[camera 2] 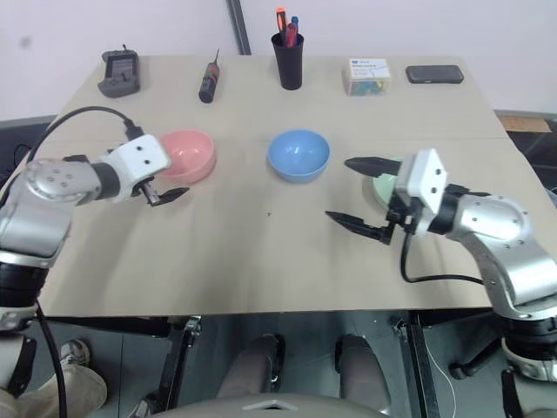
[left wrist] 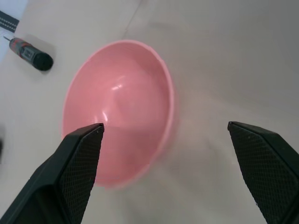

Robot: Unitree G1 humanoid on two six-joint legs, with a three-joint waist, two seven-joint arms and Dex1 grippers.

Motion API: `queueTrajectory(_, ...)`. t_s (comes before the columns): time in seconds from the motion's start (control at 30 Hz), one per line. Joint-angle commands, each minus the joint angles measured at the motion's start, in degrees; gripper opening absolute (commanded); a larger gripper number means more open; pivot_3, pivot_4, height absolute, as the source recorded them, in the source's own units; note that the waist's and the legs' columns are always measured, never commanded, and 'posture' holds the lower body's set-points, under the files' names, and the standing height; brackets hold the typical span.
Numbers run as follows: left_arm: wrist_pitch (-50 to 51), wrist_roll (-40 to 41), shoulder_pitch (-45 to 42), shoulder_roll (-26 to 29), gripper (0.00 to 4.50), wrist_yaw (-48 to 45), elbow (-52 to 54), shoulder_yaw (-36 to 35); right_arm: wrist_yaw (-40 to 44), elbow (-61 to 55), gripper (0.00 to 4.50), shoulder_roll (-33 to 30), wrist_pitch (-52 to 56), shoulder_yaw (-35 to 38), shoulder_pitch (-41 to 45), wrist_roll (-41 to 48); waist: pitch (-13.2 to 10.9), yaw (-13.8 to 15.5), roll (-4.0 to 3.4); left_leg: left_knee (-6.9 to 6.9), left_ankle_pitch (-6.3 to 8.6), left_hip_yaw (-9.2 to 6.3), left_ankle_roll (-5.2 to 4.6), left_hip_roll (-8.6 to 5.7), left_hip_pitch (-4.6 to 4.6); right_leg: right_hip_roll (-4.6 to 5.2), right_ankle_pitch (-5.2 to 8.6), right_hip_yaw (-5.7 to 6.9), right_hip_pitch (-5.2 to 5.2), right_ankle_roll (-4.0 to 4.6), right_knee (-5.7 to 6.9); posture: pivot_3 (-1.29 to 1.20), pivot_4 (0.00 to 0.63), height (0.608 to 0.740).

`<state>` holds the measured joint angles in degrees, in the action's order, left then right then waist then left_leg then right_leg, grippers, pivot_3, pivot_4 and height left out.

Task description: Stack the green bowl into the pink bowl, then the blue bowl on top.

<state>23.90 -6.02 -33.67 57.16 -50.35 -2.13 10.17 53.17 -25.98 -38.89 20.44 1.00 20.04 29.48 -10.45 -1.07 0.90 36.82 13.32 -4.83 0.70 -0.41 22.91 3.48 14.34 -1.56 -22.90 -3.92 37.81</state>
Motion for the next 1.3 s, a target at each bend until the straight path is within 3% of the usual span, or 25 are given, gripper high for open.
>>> queueTrajectory(0.03, -0.81, -5.23, -5.23, -1.95, 4.11, -1.11, -3.83, 4.49, -0.60, -1.52, 4.50, 1.04, -0.94, -1.14, 1.55, -0.47, -0.01, 0.17, 0.02, 0.01, 0.00, -0.02, 0.00, -0.02, 0.04, 0.00, 0.00, 0.02, -0.02, 0.00, 0.00, 0.00, 0.150, 0.740)
queueTrajectory(0.13, -1.92, -7.52, -7.84, -3.54, 3.44, -2.35, -6.87, 7.12, -0.66, -2.19, 4.50, 1.08, -0.84, -1.44, 1.01, -0.71, -0.02, 0.16, 0.04, 0.05, 0.00, -0.03, 0.00, -0.03, 0.09, 0.01, 0.00, 0.02, -0.05, 0.00, 0.01, 0.00, 0.150, 0.740)
queueTrajectory(0.3, -1.59, -8.57, -9.81, -5.39, 1.23, -4.39, -8.61, 7.88, -1.50, -3.37, 4.50, 0.77, -0.25, -0.85, -0.39, -0.68, -0.02, 0.05, 0.04, 0.07, 0.00, -0.03, 0.00, -0.03, 0.11, 0.01, 0.00, 0.02, -0.11, 0.00, 0.08, 0.00, 0.150, 0.740)
queueTrajectory(0.43, -1.60, -7.44, -9.34, -5.81, 0.03, -6.55, -7.24, 6.98, -2.07, -4.07, 4.50, 0.50, 0.01, -0.18, -1.72, -0.43, -0.02, -0.03, 0.04, 0.08, 0.00, -0.02, 0.00, -0.02, 0.10, 0.01, 0.00, 0.00, -0.13, 0.00, 0.12, 0.00, 0.150, 0.740)
queueTrajectory(0.7, 0.45, 11.30, 2.75, -1.18, 0.03, -22.54, 20.24, -0.28, -2.30, -4.21, 4.50, -1.11, 0.04, 2.63, -5.48, -0.31, -0.03, -0.02, 0.05, 0.25, 0.00, -0.04, 0.00, -0.01, 0.36, 0.06, 0.00, 0.01, -0.24, 0.00, 0.10, 0.00, 0.150, 0.740)
queueTrajectory(0.8, 0.29, 12.69, 5.09, -1.16, 0.03, -23.47, 24.64, 1.28, -2.45, -3.79, 4.50, -0.93, -0.23, 2.22, -5.32, -0.67, -0.03, 0.02, 0.04, 0.25, 0.00, -0.03, 0.00, 0.01, 0.30, 0.04, 0.00, 0.01, -0.24, 0.01, 0.16, 0.00, 0.150, 0.740)
queueTrajectory(0.97, -2.18, 9.47, 4.48, -4.50, 0.03, -21.60, 23.03, 6.08, -2.84, -3.31, 4.50, -0.36, -0.45, 1.49, -4.85, -1.45, -0.03, 0.23, 0.04, 0.35, 0.00, -0.03, -0.01, 0.03, 0.02, -0.03, 0.01, 0.01, 0.09, -0.01, 0.17, 0.00, 0.150, 0.740)
queueTrajectory(1.07, -3.74, 8.34, 4.11, -5.59, 0.99, -21.18, 21.65, 7.21, -2.82, -3.43, 4.50, -0.40, -0.73, 1.32, -5.27, -2.13, -0.03, 0.18, 0.04, 0.42, 0.00, -0.02, -0.01, 0.03, -0.02, -0.03, 0.00, 0.00, 0.16, -0.01, 0.16, 0.00, 0.150, 0.740)
queueTrajectory(1.17, -3.61, 8.56, 3.41, -6.75, 2.26, -20.36, 20.98, 6.85, -3.28, -4.02, 4.50, -0.29, -0.33, 1.74, -5.81, -2.04, -0.03, 0.14, 0.04, 0.40, 0.00, -0.04, -0.01, 0.06, -0.02, -0.08, 0.00, 0.01, 0.15, -0.01, 0.17, 0.00, 0.150, 0.740)
queueTrajectory(1.3, -1.55, 10.39, 3.83, -6.96, 3.51, -19.64, 22.31, 4.69, -5.22, -2.90, 4.50, -0.80, -0.08, 1.12, -5.81, -5.03, -0.03, 0.13, 0.04, 0.40, 0.00, -0.05, -0.01, 0.07, -0.01, -0.08, 0.00, 0.01, 0.15, -0.01, 0.15, 0.00, 0.150, 0.740)
